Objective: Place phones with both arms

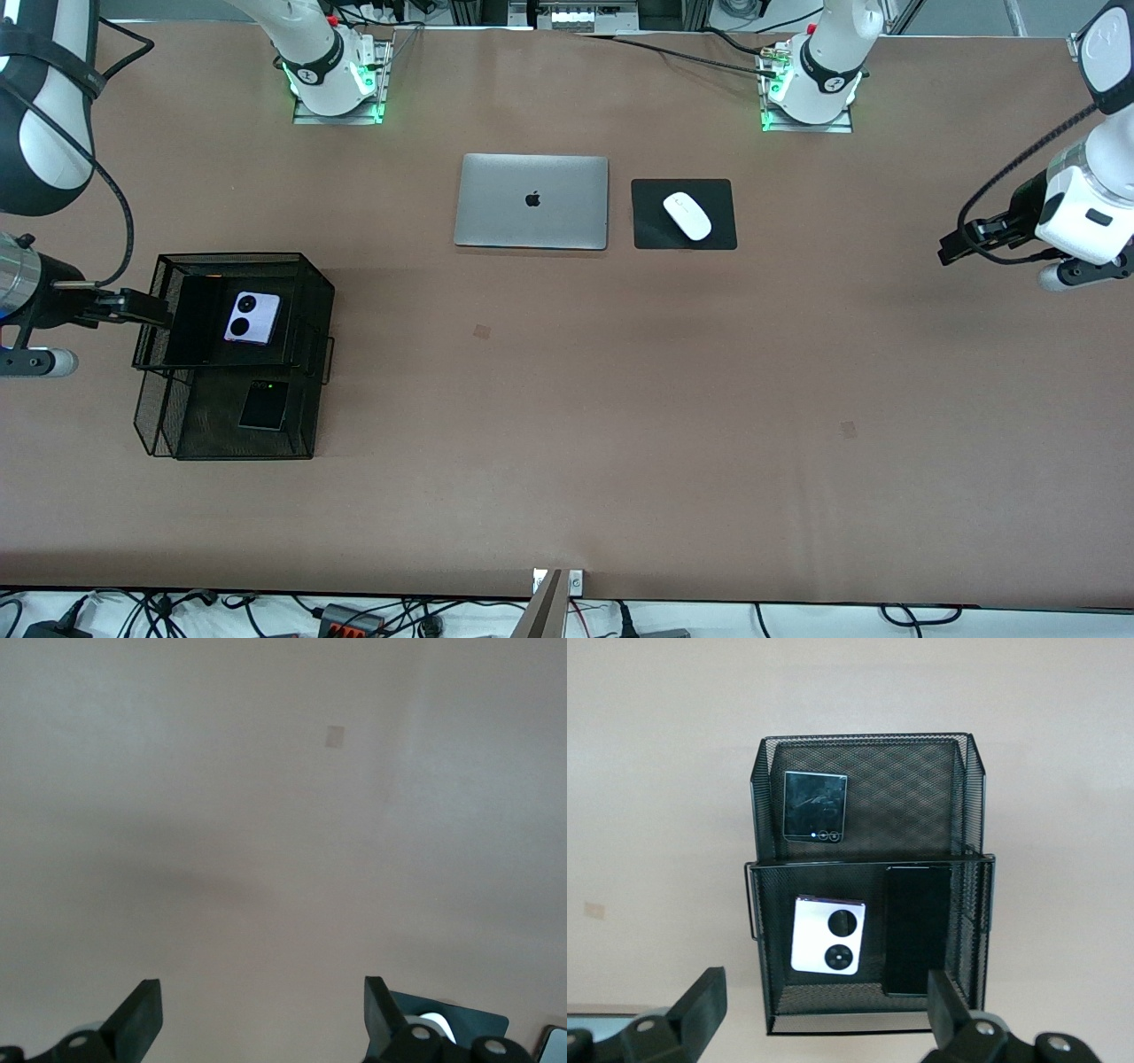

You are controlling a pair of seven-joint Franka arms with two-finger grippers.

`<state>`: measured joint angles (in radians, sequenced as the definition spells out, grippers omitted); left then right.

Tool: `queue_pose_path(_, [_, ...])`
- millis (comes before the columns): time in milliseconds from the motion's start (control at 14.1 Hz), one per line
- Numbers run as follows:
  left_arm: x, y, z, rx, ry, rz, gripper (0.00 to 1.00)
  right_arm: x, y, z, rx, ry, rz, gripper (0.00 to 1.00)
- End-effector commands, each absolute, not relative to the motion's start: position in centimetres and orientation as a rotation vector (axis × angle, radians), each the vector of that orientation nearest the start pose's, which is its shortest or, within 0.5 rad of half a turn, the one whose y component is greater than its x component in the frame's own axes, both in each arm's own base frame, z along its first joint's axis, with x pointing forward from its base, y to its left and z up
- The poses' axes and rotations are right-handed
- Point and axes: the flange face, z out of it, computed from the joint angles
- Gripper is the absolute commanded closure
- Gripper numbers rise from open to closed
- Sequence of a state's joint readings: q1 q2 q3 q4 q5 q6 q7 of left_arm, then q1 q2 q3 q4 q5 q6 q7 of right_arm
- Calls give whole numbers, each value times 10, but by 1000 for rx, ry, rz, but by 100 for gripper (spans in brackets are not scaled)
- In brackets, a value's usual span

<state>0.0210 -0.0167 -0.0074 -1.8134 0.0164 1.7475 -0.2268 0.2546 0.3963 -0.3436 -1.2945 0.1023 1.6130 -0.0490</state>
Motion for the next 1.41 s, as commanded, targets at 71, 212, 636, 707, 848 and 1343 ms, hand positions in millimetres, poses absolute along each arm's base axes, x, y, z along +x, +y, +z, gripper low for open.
queue_pose_path(71, [539, 5, 533, -3123, -313, 46, 0, 650, -7, 562, -3118, 76, 40, 0])
queue_pose_path(212, [534, 4, 531, -3124, -313, 26, 0, 642, -28, 576, -3103, 82, 12, 0])
queue_pose_path(636, [535, 4, 530, -3151, -327, 26, 0, 619, -29, 578, -3171, 67, 32, 0])
queue_pose_path(707, [535, 4, 530, -3151, -327, 26, 0, 617, -26, 574, -3171, 60, 46, 0])
queue_pose_path(848, [538, 3, 525, -3158, -253, 49, 0, 605, -26, 568, -3170, 57, 47, 0])
queue_pose_path(1343, [538, 4, 522, -3160, -183, 82, 0, 560, -29, 552, -3168, 52, 91, 0])
